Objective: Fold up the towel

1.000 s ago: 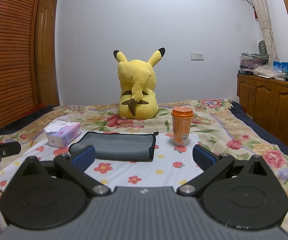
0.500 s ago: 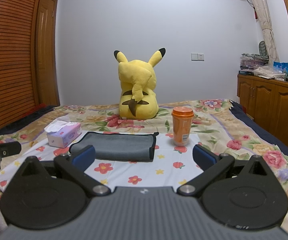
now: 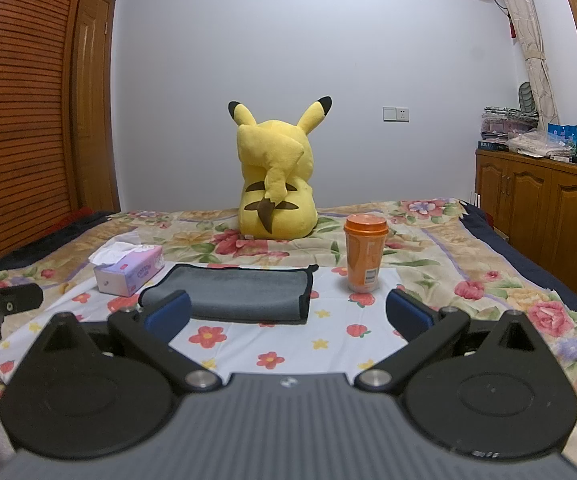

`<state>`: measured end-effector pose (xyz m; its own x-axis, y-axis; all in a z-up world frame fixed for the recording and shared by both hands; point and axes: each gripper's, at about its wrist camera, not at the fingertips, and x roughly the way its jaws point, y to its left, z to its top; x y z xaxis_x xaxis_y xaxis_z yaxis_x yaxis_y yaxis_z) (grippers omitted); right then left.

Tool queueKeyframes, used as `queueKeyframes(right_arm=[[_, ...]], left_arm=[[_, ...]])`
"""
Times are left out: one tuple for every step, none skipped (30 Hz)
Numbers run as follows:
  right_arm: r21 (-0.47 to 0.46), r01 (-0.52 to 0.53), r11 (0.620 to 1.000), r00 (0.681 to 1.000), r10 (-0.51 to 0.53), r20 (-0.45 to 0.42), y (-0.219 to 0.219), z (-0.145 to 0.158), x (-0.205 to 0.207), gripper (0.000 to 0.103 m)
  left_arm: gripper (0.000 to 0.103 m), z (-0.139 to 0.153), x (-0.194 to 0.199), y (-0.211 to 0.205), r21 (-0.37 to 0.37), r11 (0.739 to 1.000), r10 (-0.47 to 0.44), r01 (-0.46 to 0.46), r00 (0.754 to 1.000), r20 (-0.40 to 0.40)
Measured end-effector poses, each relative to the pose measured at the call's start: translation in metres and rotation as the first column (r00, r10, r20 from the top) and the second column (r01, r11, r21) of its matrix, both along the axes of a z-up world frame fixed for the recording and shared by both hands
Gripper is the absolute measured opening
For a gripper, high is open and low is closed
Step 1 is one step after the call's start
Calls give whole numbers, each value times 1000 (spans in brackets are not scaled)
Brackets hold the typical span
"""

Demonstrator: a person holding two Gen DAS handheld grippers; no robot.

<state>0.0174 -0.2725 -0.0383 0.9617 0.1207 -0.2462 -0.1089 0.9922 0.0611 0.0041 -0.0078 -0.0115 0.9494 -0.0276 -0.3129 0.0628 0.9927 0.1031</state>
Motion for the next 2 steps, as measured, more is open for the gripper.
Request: queueKeyframes(right_arm=[[0,0,1000,1000,0,0,0,0,0,103],[0,0,1000,1000,0,0,0,0,0,103]], left_arm=[[103,0,0,0,-1,1000,0,0,1000,0],[103,0,0,0,0,1000,-1,1,1000,0]])
